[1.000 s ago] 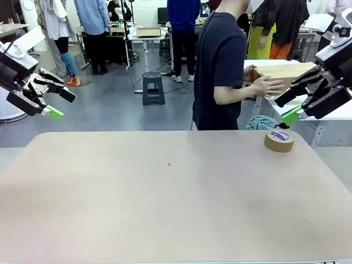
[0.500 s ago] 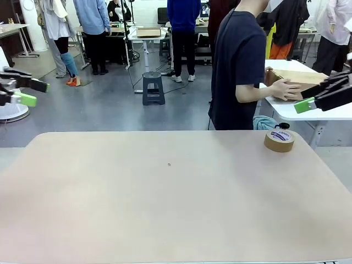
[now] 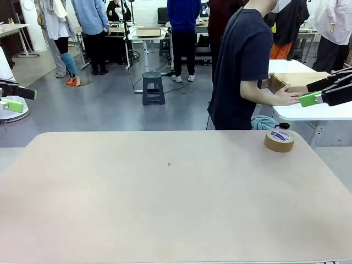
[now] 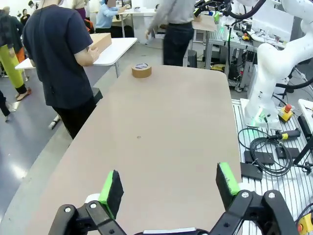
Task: Wrap the clocks to prevent damage.
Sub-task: After the human seals the box with tape, release both hands from the side flaps of the Package Box.
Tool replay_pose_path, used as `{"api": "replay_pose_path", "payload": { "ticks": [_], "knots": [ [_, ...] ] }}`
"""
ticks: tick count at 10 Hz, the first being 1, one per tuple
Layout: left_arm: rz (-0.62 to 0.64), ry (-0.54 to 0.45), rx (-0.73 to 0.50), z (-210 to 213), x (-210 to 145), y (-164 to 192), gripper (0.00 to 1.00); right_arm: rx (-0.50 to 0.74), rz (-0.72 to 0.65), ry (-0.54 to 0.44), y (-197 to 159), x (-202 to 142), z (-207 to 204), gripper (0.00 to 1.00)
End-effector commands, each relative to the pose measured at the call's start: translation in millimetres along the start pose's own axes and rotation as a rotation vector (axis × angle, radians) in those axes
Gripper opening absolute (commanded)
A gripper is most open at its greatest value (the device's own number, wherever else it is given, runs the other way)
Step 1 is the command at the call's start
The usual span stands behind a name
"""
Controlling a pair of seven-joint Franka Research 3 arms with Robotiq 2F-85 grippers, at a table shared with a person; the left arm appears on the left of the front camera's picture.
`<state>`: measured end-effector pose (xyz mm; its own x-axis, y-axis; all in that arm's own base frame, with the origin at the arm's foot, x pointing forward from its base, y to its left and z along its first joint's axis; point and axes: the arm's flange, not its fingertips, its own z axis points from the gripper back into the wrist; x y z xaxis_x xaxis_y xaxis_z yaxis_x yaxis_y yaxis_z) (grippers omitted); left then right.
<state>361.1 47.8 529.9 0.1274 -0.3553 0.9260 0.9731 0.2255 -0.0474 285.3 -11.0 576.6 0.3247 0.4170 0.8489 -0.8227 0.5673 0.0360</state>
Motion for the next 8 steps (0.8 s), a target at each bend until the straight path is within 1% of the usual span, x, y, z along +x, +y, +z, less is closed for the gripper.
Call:
{"api": "replay_pose_path", "payload": {
  "ticks": [1, 8],
  "knots": [
    [-0.016, -0.01, 0.001, 0.0, 5.0, -0.7, 1.0, -0.012, -0.009, -0.001, -2.3, -1.8, 3.0, 1.0],
    [-0.016, -0.01, 0.001, 0.0, 5.0, -0.7, 1.0, -0.012, -0.009, -0.001, -2.3, -1.8, 3.0, 1.0]
  ]
}}
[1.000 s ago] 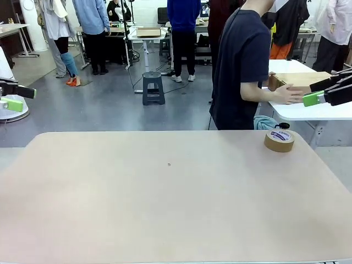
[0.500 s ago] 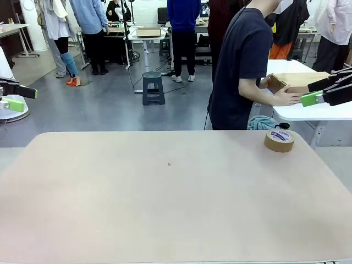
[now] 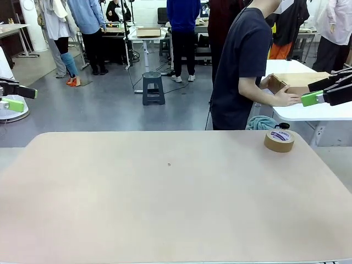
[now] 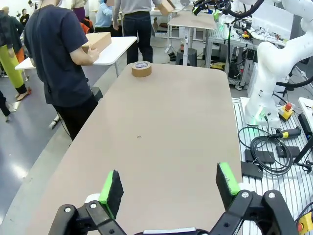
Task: Wrap the clocks to prevent damage.
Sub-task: After the human seals the box with tape, release both hands from the side flaps of the Package Box.
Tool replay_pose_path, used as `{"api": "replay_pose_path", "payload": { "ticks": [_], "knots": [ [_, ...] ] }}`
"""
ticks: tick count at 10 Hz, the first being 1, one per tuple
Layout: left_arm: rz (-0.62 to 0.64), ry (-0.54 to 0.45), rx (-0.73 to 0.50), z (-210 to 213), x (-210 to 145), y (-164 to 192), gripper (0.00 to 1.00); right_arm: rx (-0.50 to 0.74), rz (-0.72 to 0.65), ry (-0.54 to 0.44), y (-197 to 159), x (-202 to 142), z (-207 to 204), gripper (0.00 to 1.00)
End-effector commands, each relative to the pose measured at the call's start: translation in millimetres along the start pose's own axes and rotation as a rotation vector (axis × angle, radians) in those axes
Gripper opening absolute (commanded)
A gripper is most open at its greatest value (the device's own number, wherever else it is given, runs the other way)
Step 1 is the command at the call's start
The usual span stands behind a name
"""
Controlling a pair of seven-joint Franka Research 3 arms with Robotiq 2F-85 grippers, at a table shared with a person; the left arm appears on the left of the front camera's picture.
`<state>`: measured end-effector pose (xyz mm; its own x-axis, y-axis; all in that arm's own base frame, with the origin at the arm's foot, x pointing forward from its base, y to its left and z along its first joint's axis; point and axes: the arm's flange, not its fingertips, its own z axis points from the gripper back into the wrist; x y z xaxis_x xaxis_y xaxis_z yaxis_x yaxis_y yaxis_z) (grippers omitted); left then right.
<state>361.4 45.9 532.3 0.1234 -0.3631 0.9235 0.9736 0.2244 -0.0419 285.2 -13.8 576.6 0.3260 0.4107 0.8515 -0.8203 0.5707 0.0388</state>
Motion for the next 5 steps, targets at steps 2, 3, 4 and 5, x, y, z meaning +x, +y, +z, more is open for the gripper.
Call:
{"api": "replay_pose_path", "payload": {
  "ticks": [2, 3, 4, 5],
  "knots": [
    [-0.01, -0.017, 0.0, 0.9, 2.0, -0.5, 1.0, -0.01, -0.004, 0.004, -0.7, -0.6, 1.0, 1.0],
    [-0.01, -0.017, 0.0, 0.9, 2.0, -0.5, 1.0, -0.01, -0.004, 0.004, -0.7, -0.6, 1.0, 1.0],
    [-0.01, -0.017, 0.0, 0.9, 2.0, -0.5, 1.0, -0.01, -0.004, 0.004, -0.7, -0.6, 1.0, 1.0],
    [-0.01, -0.017, 0.0, 0.9, 2.0, -0.5, 1.0, -0.01, -0.004, 0.004, -0.7, -0.6, 1.0, 1.0]
  ]
}}
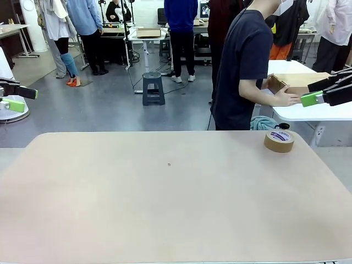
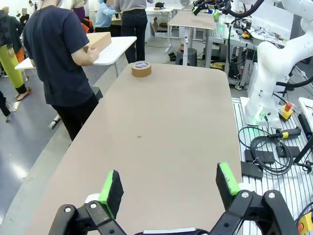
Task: Wrap the clocks to prevent damage.
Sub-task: After the human seals the box with tape, release both hands from the side flaps of the Package Box.
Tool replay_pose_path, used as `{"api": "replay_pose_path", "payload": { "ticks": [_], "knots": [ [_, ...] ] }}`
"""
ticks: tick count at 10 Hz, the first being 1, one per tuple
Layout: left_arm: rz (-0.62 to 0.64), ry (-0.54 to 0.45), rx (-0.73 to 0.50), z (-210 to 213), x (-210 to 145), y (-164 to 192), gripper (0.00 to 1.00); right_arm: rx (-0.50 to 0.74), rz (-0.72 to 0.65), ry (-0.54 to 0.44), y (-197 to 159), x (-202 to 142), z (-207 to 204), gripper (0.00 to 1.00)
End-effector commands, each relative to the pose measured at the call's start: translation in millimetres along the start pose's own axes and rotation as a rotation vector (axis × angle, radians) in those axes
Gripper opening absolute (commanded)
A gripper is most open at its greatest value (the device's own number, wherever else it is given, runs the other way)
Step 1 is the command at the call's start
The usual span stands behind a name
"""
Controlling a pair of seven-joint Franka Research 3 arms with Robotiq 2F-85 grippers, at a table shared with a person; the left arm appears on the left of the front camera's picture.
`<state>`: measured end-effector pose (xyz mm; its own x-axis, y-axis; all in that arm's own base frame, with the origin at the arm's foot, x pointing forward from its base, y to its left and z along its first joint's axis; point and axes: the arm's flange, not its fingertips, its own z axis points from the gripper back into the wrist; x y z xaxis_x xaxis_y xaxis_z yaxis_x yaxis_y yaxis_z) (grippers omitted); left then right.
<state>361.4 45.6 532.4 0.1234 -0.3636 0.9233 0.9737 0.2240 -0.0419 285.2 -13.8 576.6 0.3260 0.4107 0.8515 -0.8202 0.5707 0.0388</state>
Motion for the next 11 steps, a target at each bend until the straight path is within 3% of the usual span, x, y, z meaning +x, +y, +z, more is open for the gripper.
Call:
{"api": "replay_pose_path", "payload": {
  "ticks": [1, 11],
  "knots": [
    [-0.01, -0.018, 0.0, 1.2, 1.9, -0.5, 1.0, -0.01, -0.004, 0.004, -0.7, -0.6, 1.0, 1.0],
    [-0.01, -0.018, 0.0, 1.2, 1.9, -0.5, 1.0, -0.01, -0.004, 0.004, -0.7, -0.6, 1.0, 1.0]
  ]
}}
